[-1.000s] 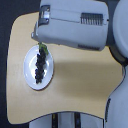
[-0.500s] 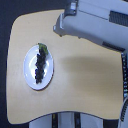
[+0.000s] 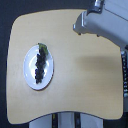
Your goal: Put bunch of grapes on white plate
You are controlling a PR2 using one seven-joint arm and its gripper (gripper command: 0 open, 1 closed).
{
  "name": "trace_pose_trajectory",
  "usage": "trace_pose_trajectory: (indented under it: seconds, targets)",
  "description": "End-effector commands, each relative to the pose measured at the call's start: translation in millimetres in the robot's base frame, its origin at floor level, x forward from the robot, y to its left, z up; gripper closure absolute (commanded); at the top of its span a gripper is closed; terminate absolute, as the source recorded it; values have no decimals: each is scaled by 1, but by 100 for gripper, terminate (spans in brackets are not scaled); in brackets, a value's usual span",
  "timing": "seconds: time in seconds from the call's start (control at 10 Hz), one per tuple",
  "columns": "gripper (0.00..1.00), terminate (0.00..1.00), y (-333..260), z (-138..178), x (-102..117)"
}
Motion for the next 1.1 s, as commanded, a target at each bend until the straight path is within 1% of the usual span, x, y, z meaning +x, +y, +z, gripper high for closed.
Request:
trace_pose_trajectory:
  seconds: [0.0, 0.4, 0.9, 1.0]
  targets:
    - [0, 0, -72, 10, 6]
    - [0, 0, -106, 14, -2]
    - [0, 0, -123, 6, -4]
    - [0, 100, -128, 4, -3]
